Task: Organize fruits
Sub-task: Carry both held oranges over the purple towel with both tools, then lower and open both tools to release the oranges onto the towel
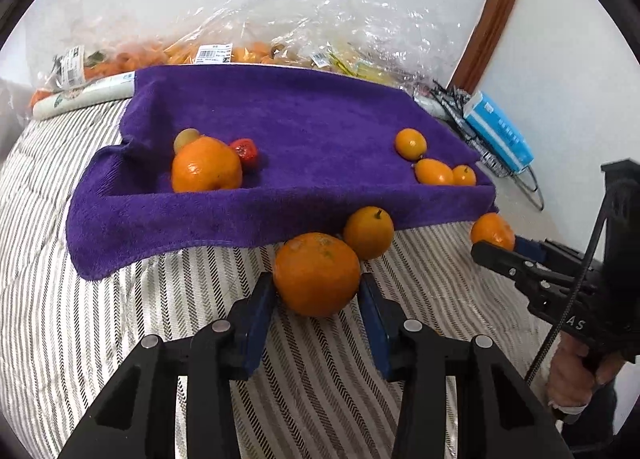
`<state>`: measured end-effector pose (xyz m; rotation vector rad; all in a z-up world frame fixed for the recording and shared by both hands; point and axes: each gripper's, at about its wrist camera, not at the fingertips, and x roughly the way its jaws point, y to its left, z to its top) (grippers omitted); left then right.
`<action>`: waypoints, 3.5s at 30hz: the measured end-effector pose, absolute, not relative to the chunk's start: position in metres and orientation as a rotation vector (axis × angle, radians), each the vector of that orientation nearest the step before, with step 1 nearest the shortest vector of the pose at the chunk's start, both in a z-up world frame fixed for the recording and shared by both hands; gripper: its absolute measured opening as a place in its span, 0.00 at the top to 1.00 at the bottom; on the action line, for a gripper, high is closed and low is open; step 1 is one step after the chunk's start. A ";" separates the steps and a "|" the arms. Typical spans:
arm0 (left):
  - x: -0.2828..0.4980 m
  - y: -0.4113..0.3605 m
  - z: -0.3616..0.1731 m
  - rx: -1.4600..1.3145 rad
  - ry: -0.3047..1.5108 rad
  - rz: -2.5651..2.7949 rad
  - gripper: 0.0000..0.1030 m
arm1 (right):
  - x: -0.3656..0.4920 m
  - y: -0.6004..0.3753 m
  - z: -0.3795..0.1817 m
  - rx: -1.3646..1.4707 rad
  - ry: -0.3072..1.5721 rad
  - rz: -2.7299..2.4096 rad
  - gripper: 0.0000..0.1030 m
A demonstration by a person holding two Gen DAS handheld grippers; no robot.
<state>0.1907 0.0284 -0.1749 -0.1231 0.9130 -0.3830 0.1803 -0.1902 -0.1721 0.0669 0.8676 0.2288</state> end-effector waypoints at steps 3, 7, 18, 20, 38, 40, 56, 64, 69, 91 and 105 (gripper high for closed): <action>0.189 0.034 -0.171 -0.160 0.909 -0.388 0.61 | 0.178 -0.190 -0.168 0.065 0.858 0.231 0.60; 0.183 0.039 -0.160 -0.162 0.888 -0.374 0.61 | 0.174 -0.189 -0.160 0.070 0.837 0.240 0.60; 0.185 0.041 -0.125 -0.151 0.834 -0.315 0.61 | 0.173 -0.189 -0.127 0.043 0.770 0.240 0.60; 0.190 0.042 -0.119 -0.152 0.827 -0.308 0.61 | 0.176 -0.190 -0.118 0.039 0.750 0.245 0.60; 0.251 0.058 -0.104 -0.175 0.773 -0.217 0.61 | 0.252 -0.180 -0.101 0.069 0.688 0.250 0.60; 0.259 0.056 -0.108 -0.181 0.774 -0.220 0.61 | 0.261 -0.177 -0.107 0.078 0.699 0.256 0.60; 0.284 0.042 -0.148 -0.180 0.852 -0.245 0.61 | 0.286 -0.165 -0.152 0.042 0.791 0.247 0.60; 0.285 0.039 -0.150 -0.154 0.842 -0.247 0.61 | 0.290 -0.163 -0.160 0.016 0.802 0.231 0.60; 0.285 0.040 -0.150 -0.172 0.839 -0.259 0.62 | 0.290 -0.162 -0.161 0.011 0.799 0.232 0.60; 0.280 0.040 -0.143 -0.181 0.829 -0.278 0.59 | 0.279 -0.161 -0.153 0.024 0.770 0.254 0.55; 0.276 0.038 -0.139 -0.184 0.820 -0.290 0.57 | 0.278 -0.164 -0.151 0.045 0.768 0.255 0.49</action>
